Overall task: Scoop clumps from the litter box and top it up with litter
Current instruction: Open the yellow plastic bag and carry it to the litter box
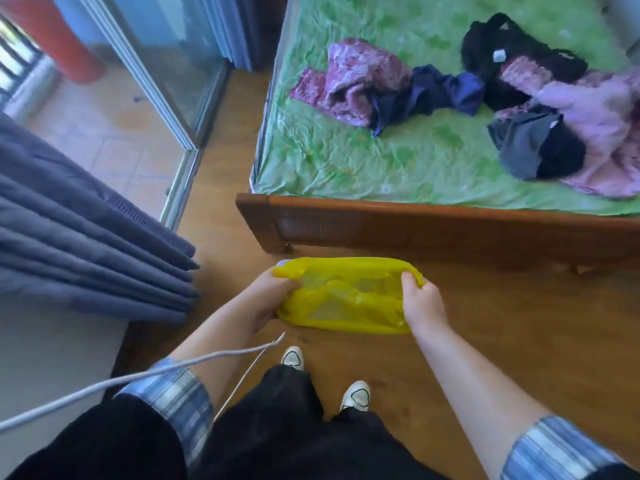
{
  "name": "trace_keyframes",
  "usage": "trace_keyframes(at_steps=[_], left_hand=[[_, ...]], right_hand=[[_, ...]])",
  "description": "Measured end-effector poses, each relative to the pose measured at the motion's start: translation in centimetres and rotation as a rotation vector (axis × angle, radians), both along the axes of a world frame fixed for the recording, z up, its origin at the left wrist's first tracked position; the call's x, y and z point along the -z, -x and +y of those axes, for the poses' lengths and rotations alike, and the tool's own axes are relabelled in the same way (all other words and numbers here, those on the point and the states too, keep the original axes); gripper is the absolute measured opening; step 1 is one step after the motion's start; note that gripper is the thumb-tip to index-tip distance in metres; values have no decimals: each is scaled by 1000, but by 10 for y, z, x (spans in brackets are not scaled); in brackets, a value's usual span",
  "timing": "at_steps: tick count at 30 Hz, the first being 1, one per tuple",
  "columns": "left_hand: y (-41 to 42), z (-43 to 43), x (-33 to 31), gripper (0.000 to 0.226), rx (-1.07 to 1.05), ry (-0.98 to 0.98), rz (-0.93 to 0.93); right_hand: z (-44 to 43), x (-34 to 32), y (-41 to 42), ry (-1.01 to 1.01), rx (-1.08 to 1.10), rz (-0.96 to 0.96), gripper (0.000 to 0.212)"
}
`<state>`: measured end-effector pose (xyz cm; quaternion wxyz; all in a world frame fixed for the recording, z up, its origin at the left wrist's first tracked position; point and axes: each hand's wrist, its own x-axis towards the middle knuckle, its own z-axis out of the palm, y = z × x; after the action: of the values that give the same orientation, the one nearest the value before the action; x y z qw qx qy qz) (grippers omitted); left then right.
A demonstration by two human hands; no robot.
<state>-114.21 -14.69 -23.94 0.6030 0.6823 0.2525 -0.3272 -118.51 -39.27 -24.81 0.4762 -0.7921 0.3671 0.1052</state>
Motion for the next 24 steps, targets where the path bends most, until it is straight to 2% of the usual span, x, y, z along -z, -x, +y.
trace_keyframes(at_steps=[5, 10, 11, 13, 14, 18, 20, 24], left_hand=[[40, 81, 30, 69, -108, 101, 34], [56, 148, 62, 77, -300, 156, 55], [54, 163, 71, 73, -333, 164, 56], [54, 188, 88, 35, -389, 135, 13], [52, 201, 97, 24, -420, 85, -7], [46, 254, 158, 48, -451, -194, -14], [38, 271, 188, 49, -456, -274, 24], [20, 284, 254, 38, -570, -270, 63]], right_hand=[[65, 23, -3, -52, -190, 92, 39], [141, 50, -26, -77, -328, 149, 35], [159, 57, -31, -79, -343, 162, 34], [195, 73, -41, -87, -364, 185, 36], [212, 81, -46, -95, -366, 193, 40], [270, 123, -71, -97, -411, 219, 40], [291, 151, -87, -84, -467, 215, 34], [317, 223, -113, -19, -564, 225, 31]])
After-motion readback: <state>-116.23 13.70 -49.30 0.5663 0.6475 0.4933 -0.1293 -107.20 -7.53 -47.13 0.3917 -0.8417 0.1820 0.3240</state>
